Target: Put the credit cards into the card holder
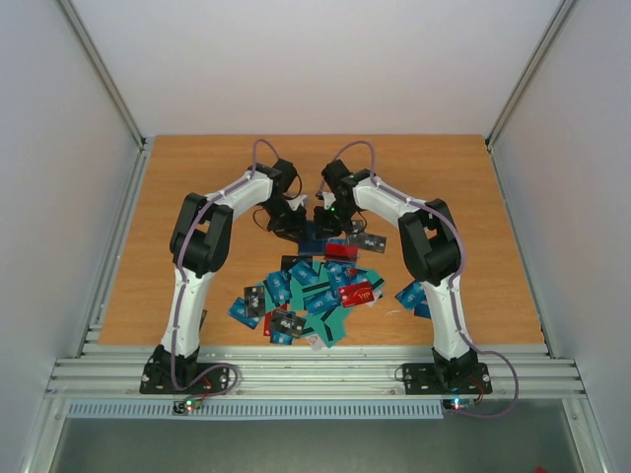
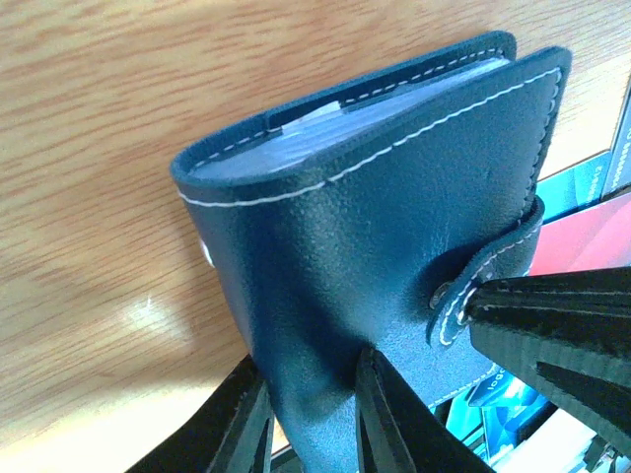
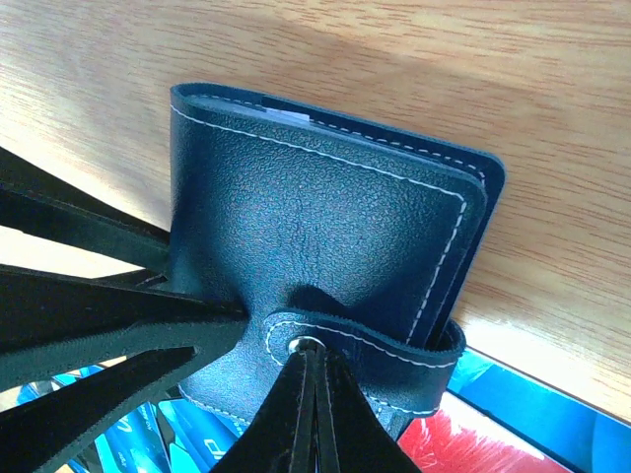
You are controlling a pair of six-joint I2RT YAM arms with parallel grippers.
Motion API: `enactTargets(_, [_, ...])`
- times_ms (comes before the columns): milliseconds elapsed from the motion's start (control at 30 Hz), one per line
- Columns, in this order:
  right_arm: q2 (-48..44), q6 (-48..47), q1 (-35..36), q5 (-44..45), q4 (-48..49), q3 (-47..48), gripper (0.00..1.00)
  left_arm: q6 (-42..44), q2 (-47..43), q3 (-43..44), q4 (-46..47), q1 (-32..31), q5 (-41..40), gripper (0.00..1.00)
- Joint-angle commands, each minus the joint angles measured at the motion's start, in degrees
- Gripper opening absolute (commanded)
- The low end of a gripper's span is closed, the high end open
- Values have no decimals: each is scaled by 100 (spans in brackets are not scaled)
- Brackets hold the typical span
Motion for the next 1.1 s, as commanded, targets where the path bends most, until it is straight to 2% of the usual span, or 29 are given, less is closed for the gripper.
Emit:
enactTargets(0, [230,2,56,-72,122,172,2,-7,352,-6,-406,-36,-302,25])
enactTargets(400, [375,42,133,-351,-98,314,1,26,416,163,-507,-36,-414,24])
enactTargets(733, [702,133,185,-366,-537,843,2,39,427,138,-477,-43,-426,25])
enactTargets(1067, [1216,63,379,-5,-1309,1630,1,45,500,300,-521,-45,-416,25])
